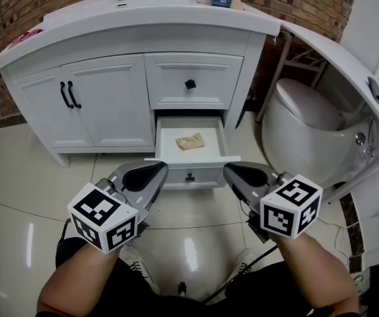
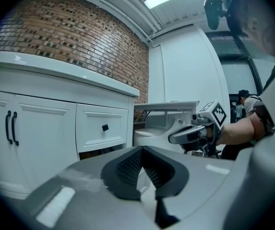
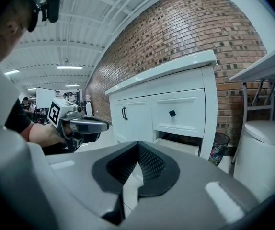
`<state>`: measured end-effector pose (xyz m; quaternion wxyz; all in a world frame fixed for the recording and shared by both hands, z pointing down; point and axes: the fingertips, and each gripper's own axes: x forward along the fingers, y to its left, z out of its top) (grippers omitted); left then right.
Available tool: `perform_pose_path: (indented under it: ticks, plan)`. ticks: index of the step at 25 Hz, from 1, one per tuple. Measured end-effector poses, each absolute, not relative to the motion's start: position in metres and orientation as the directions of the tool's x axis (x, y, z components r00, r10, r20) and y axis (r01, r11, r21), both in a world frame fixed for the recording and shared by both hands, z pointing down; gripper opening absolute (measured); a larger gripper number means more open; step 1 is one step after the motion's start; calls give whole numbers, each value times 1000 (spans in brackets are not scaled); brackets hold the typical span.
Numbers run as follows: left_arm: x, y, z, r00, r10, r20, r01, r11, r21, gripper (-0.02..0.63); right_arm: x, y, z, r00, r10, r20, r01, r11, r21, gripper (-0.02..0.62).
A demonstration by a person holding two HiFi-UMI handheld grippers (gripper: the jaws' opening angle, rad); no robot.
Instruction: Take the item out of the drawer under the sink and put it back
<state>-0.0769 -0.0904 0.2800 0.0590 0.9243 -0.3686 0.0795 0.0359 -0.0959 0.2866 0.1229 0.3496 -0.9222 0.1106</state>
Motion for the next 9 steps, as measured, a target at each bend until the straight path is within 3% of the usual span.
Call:
perform_pose_path:
  ticks: [9]
  plan:
    - [-74, -88, 281, 720, -666, 194, -685, -727, 48, 6, 36, -94, 288, -727, -614, 308, -670, 733, -119, 7]
